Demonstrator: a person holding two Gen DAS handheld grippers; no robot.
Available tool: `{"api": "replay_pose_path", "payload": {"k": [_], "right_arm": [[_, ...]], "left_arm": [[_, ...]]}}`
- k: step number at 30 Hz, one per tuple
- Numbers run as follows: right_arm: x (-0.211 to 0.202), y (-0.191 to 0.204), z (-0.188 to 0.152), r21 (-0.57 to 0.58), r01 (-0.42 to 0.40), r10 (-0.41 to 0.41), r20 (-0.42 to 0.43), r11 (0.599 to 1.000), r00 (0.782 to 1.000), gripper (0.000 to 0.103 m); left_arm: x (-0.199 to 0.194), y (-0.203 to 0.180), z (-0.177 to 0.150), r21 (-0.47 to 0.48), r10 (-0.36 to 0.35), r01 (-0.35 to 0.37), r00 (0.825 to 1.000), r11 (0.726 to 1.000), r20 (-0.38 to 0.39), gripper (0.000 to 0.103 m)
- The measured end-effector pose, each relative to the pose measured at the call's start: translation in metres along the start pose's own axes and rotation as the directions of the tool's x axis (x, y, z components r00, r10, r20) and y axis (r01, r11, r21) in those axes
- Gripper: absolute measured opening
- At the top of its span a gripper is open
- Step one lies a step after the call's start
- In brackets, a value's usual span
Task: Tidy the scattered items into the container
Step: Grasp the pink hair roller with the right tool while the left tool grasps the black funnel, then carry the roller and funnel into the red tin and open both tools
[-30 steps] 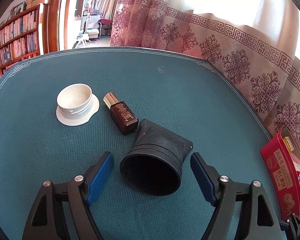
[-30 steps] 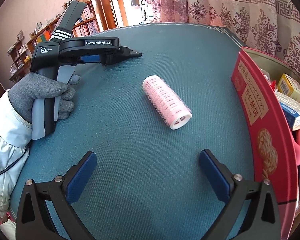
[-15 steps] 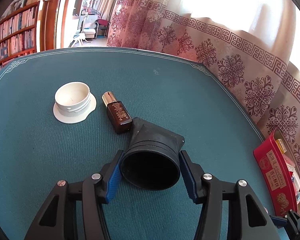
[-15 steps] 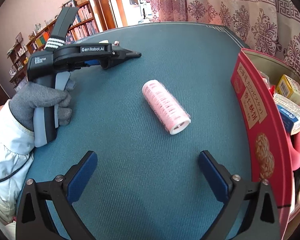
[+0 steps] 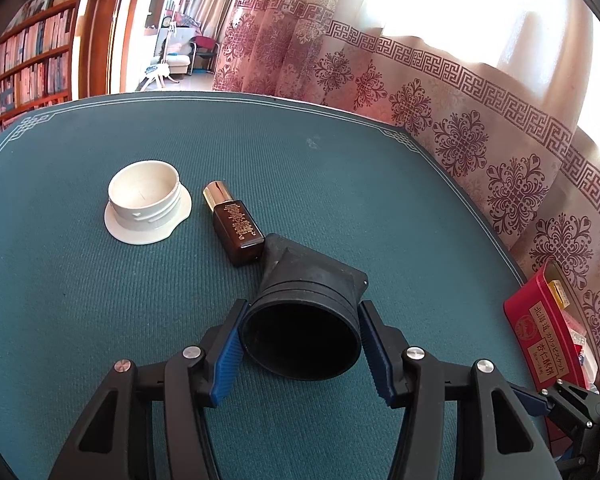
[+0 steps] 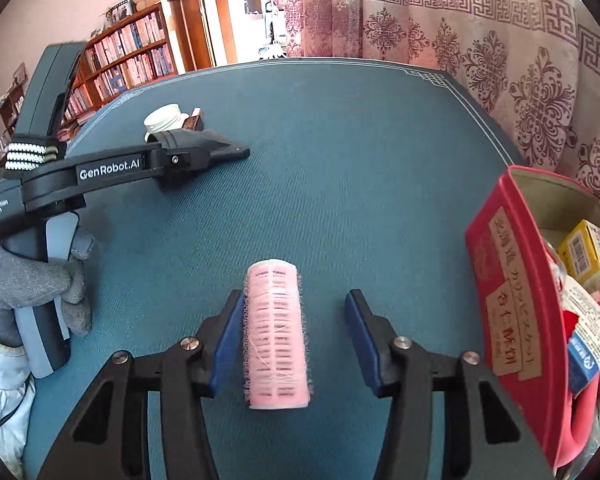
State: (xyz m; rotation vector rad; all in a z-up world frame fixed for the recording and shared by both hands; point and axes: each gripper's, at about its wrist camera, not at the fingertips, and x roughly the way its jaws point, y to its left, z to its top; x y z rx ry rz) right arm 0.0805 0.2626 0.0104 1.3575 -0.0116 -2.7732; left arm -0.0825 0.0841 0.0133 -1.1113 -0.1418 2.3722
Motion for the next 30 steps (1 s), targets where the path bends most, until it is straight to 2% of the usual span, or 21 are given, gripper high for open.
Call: {"api": "replay_pose_path", "payload": {"k": [2, 6, 12, 24, 30], "right_arm": [[0.000, 0.008, -0.003, -0.043, 0.033, -0.032, 0.013, 0.999, 0.999, 0.049], [0.001, 0.005, -0.001, -0.019, 0.024, -0.024, 0.018, 1.000, 1.000, 0.032], [-0.012, -0.002, -0.006, 0.065, -0.017, 0.014, 0.045, 0.998, 0.999, 0.032], [-0.064, -0.013, -0.024, 0.102, -0.072, 0.056, 0.145, 0.992, 0.988, 0.032], [-0.069, -0.021, -0.032, 0.122, -0.096, 0.077, 0.155, 0.988, 0.985, 0.032]], "left_arm": [[0.000, 0.000, 0.000, 0.000, -0.003, 0.003, 1.000, 1.000, 0.000, 0.056], [-0.001, 0.000, 0.000, 0.001, -0.006, 0.006, 1.000, 1.000, 0.003, 0.056], [-0.014, -0.003, -0.003, -0.004, 0.025, -0.025, 0.998, 1.000, 0.055, 0.054], [-0.042, -0.011, -0.032, -0.018, 0.055, -0.054, 0.996, 0.998, 0.063, 0.052], [-0.033, -0.014, -0.025, -0.012, 0.110, -0.110, 0.993, 0.994, 0.052, 0.055]]}}
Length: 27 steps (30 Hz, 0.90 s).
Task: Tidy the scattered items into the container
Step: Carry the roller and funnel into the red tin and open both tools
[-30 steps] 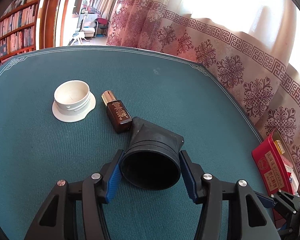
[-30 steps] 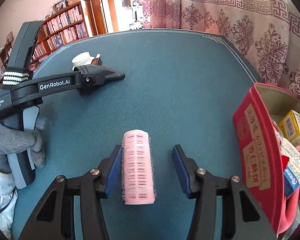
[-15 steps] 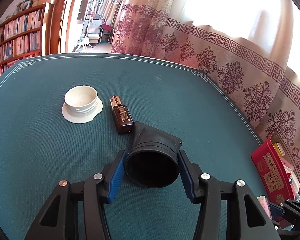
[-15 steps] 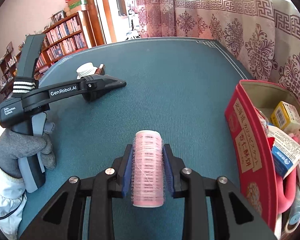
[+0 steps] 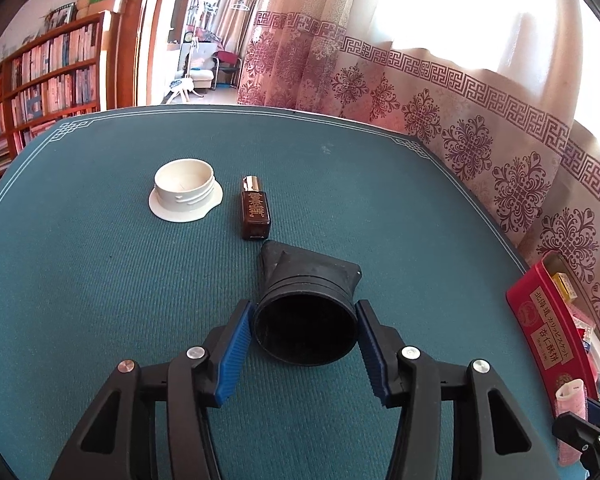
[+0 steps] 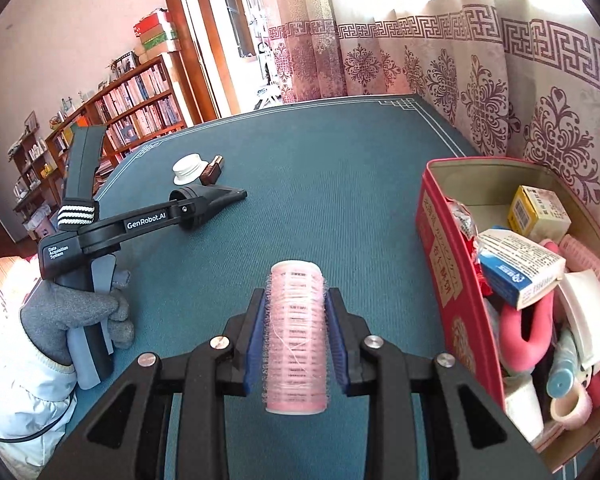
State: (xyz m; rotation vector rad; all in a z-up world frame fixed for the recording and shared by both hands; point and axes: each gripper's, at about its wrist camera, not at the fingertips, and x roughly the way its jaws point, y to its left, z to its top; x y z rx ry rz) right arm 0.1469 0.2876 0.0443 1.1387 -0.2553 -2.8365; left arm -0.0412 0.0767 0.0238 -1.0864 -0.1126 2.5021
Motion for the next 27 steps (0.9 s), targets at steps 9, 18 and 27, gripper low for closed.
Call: {"api": "replay_pose_path", "payload": {"k": [9, 18, 27], "right_arm": [[-0.014, -0.018, -0.004, 0.055, -0.012, 0.009, 0.039, 0.998, 0.999, 0.032], [-0.048, -0.040, 0.006, 0.113, -0.010, -0.006, 0.139, 0.994, 0.990, 0.032], [-0.081, -0.074, 0.005, 0.183, 0.048, -0.088, 0.217, 0.982, 0.972, 0.032]], "left_arm": [[0.010, -0.003, 0.003, 0.005, 0.026, -0.026, 0.999, 1.000, -0.027, 0.051], [-0.030, -0.035, -0.002, 0.026, -0.056, 0.055, 0.998, 0.998, 0.040, 0.051], [-0.067, -0.089, 0.005, 0.120, -0.148, 0.136, 0.984, 0.983, 0.096, 0.051]]}}
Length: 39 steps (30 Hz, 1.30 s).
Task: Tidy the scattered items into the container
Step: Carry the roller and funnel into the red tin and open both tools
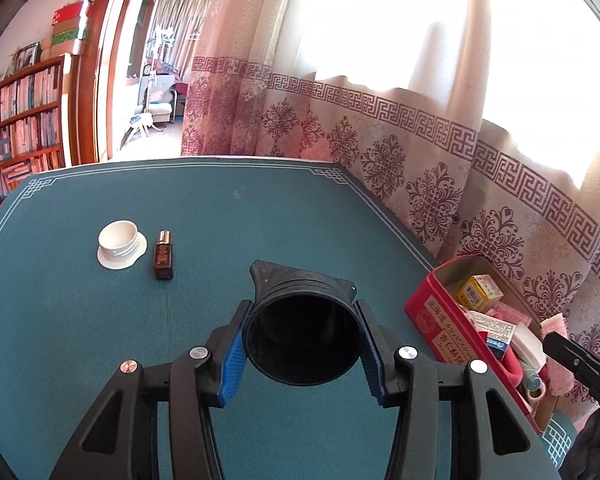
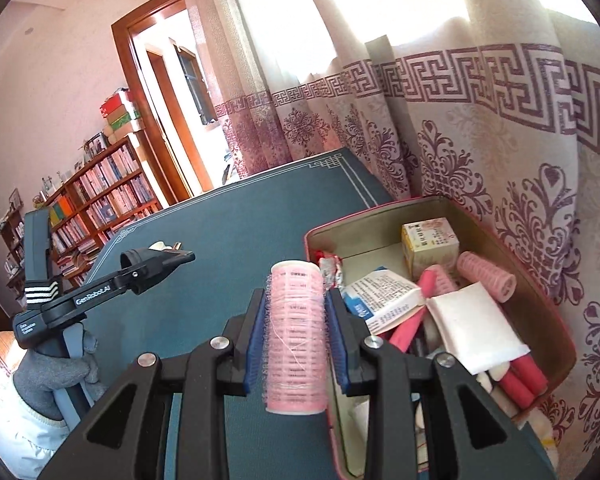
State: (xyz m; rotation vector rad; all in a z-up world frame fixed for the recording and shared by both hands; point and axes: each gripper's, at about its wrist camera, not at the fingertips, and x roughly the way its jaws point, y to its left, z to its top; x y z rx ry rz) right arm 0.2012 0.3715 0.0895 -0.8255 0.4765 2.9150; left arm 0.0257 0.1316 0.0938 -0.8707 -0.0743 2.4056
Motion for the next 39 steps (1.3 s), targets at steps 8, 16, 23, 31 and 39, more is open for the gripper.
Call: {"api": "replay_pose_path", "payload": {"k": [8, 16, 23, 31, 39], "right_arm": [[-0.013, -0.046, -0.001, 0.058, 0.108, -0.109, 0.016, 0.992, 0.994, 0.032], [-0.017, -0.073, -0.004, 0.078, 0.140, -0.141, 0.012, 0.987, 0.990, 0.032], [-0.017, -0.086, -0.002, 0.086, 0.153, -0.155, 0.014, 0.984, 0.988, 0.032], [-0.012, -0.091, 0.001, 0.088, 0.158, -0.159, 0.005, 0.984, 0.987, 0.032], [-0.004, -0.079, 0.014, 0.050, 0.156, -0.157, 0.015, 0.986, 0.987, 0.032]], "left_arm": [[0.012, -0.063, 0.014, 0.077, -0.111, 0.112, 0.994, 0.991, -0.015, 0.051], [0.039, -0.135, 0.022, 0.167, -0.201, 0.209, 0.978, 0.964, -0.062, 0.051], [0.073, -0.169, 0.021, 0.190, -0.238, 0.258, 0.964, 0.947, -0.119, 0.052], [0.075, -0.160, 0.010, 0.166, -0.235, 0.256, 0.962, 0.952, -0.141, 0.059], [0.063, -0.137, 0.006, 0.135, -0.213, 0.230, 0.968, 0.964, -0.130, 0.069]]}}
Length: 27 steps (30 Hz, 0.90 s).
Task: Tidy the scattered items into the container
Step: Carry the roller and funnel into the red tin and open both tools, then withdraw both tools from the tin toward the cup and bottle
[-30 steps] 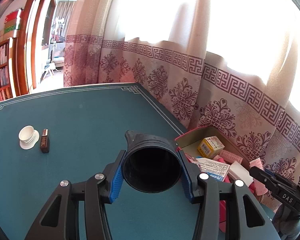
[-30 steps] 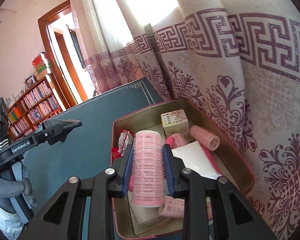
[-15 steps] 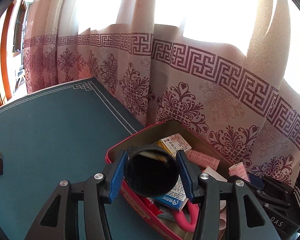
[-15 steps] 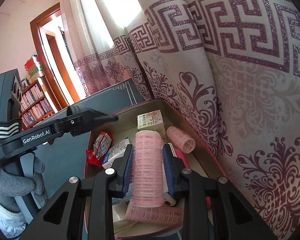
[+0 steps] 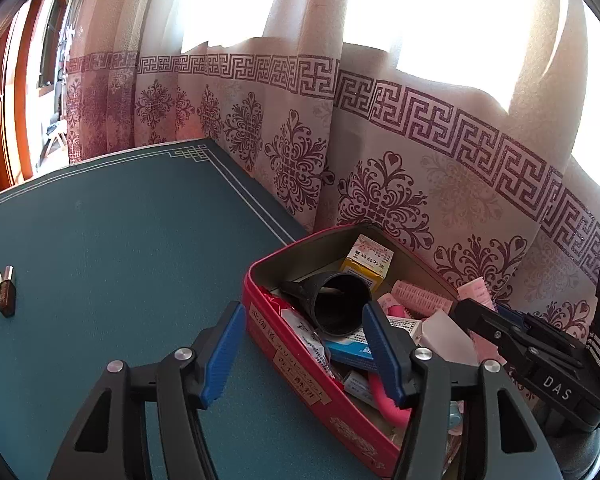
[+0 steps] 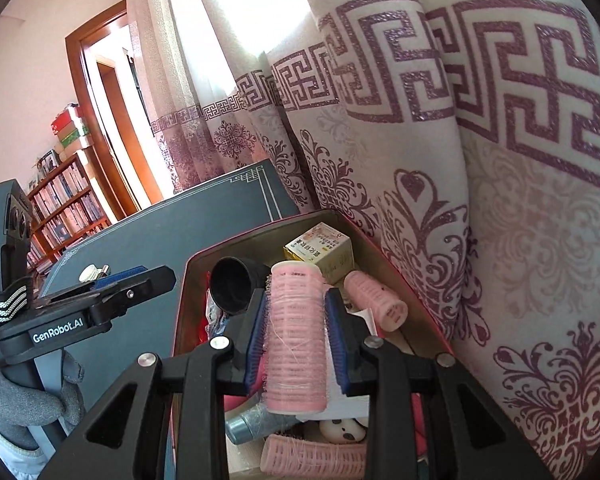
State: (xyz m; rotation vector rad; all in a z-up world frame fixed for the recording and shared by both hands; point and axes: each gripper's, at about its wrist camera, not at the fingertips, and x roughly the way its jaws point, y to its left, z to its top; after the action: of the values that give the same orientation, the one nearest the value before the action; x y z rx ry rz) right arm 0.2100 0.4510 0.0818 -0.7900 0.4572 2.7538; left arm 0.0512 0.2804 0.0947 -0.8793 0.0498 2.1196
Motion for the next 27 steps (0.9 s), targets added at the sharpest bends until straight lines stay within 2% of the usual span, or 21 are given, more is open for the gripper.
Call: {"api": "replay_pose_path", "payload": {"k": [1, 4, 5, 7, 8, 9, 12, 21, 27], "right_arm": [[0.002, 0.001, 0.002, -0.002, 0.007, -0.007, 0.001, 1.000, 1.000, 0.032], [0.009, 0.003, 0.008, -0.008, 0.036, -0.036, -0.011, 0.999, 0.999, 0.033], [0.010, 0.003, 0.009, -0.010, 0.055, -0.055, -0.012, 0.998, 0.998, 0.037], [0.008, 0.003, 0.009, 0.007, 0.067, -0.067, -0.014, 0.998, 0.998, 0.055], [0.005, 0.002, 0.008, 0.025, 0.060, -0.060, -0.007, 0.998, 0.998, 0.071], [0.002, 0.001, 0.006, 0.040, 0.057, -0.058, 0.006, 0.998, 0.998, 0.080], [-0.006, 0.004, 0.003, 0.050, 0.055, -0.056, 0.023, 0.997, 0.998, 0.080], [-0.026, 0.040, 0.001, 0.011, 0.007, -0.007, 0.046, 1.000, 0.999, 0.080], [-0.019, 0.082, -0.009, -0.057, -0.046, 0.046, 0.006, 0.997, 0.999, 0.080]], "left_arm": [[-0.003, 0.002, -0.002, -0.003, 0.003, -0.003, 1.000, 1.000, 0.006, 0.072], [-0.011, 0.011, -0.007, -0.023, -0.002, 0.002, 1.000, 1.000, 0.017, 0.072], [-0.014, 0.014, -0.008, -0.033, -0.003, 0.003, 1.000, 0.999, 0.019, 0.072], [-0.019, 0.021, -0.012, -0.047, 0.006, -0.005, 1.000, 0.999, 0.020, 0.072], [-0.021, 0.024, -0.013, -0.053, 0.011, -0.010, 1.000, 0.999, 0.021, 0.072], [-0.023, 0.028, -0.014, -0.061, 0.016, -0.014, 1.000, 0.998, 0.023, 0.072], [-0.031, 0.038, -0.020, -0.092, 0.020, -0.017, 0.999, 0.996, 0.030, 0.081], [-0.052, 0.062, -0.035, -0.142, 0.016, -0.009, 0.999, 0.990, 0.049, 0.081], [-0.068, 0.089, -0.043, -0.195, 0.045, -0.033, 0.997, 0.980, 0.056, 0.081]]}}
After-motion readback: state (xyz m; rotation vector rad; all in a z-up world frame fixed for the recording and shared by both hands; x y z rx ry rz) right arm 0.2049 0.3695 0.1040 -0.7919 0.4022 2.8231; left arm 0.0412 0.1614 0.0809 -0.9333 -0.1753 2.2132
